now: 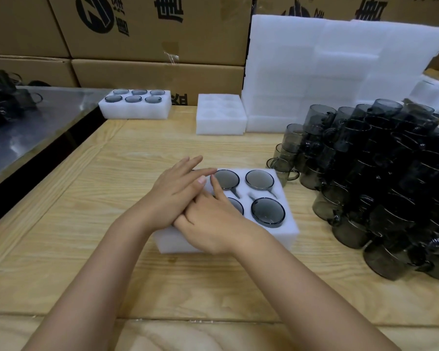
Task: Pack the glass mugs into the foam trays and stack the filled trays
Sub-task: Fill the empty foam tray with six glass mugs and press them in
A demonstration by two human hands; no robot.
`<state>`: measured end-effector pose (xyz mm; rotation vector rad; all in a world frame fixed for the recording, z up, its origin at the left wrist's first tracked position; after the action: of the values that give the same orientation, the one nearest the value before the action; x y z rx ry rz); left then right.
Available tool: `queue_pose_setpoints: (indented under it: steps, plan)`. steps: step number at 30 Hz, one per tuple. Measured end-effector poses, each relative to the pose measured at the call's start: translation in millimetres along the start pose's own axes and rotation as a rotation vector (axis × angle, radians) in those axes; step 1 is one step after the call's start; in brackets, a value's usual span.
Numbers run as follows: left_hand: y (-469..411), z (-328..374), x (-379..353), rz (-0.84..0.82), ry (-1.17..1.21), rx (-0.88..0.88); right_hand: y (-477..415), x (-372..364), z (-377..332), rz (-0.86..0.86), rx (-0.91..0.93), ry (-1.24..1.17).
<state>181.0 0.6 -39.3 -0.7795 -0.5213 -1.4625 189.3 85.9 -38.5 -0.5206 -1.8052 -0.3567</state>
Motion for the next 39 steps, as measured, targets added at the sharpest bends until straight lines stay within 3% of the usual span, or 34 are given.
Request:
queue_pose_setpoints:
  steps: [5,8,10,12,14,16,19,29,32,34,36,39]
  plan:
    - [1,-10,-6,-0.037,-0.219,0.093,-5,-10,7,-0.065,0.002,0.080]
    - [1,-7,-7,-0.032,-0.188,0.107,-5,-6,10,-0.053,0.050,-0.077]
    - [1,-4,-4,0.025,-0.116,0.125,-2,3,6,0.051,0.089,-0.307]
    - [2,-1,-2,0.112,-0.118,0.152,2,20,12,0.275,0.063,-0.516]
    - [3,6,-6,0.128,-0.241,0.206,9,30,33,0.429,-0.146,-0.377]
    - [4,10,-18,0.061,-0.362,0.284,16,22,60,0.276,-0.386,-0.021]
    - [3,8,-30,-0.026,-0.556,0.342,21,8,76,0.022,-0.486,0.118]
    - [2,6,-32,-0.057,-0.563,0.337,15,0,79,-0.055,-0.496,0.131]
    - [4,13,-27,-0.041,-0.506,0.304,22,11,77,0.087,-0.452,-0.011]
    - [11,15,-14,0.127,-0.228,0.308,34,25,81,0.325,-0.449,-0.177]
    - [17,5,6,0.331,-0.005,0.384,50,35,92,0.478,-0.498,-0.132]
    - [13,-10,16,0.306,-0.201,0.502,64,28,113,0.420,-0.569,-0.248]
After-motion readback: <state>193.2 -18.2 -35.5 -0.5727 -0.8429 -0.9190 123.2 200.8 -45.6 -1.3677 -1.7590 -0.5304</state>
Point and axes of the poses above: each hand's wrist, its own y-axis away from the middle knuckle, its own x-axis out of the back of the hand, z = x × y, the point moved 5 cm from there along -y, towards the middle knuckle, and after that the axes turned 3 degrees about -z, right-handed, at the moved point
